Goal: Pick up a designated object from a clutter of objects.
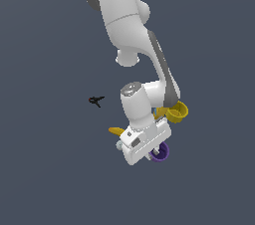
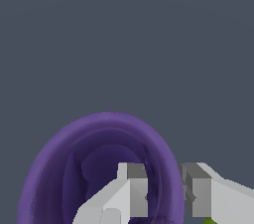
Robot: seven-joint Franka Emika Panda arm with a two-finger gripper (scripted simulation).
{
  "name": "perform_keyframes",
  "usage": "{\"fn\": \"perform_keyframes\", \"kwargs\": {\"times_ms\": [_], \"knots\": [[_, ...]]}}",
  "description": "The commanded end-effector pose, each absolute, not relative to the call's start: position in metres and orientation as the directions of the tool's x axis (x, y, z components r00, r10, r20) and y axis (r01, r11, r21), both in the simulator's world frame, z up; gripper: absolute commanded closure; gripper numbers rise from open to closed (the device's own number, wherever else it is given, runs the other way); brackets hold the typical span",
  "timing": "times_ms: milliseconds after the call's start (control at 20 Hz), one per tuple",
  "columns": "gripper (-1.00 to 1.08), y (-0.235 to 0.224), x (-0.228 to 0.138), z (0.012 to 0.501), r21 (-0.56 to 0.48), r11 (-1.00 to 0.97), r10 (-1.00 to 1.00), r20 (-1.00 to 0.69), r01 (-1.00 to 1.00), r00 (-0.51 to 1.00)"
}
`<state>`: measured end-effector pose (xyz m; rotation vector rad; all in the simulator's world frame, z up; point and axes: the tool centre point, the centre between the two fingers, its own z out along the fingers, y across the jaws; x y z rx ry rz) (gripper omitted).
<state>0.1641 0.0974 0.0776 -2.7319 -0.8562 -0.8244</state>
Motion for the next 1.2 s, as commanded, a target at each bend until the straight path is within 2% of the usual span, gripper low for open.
{"fn": "perform_keyframes", "kwargs": {"times_ms": [0, 500, 1150], "knots": [[1.08, 0.095, 0.165, 0.082, 0.012, -0.823, 0.479, 0.553, 0.568, 0.682], [1.08, 0.065, 0.158, 0.114, 0.014, -0.822, 0.481, 0.55, 0.569, 0.682], [1.08, -0.011, 0.143, 0.195, 0.014, -0.821, 0.485, 0.545, 0.571, 0.683]]}}
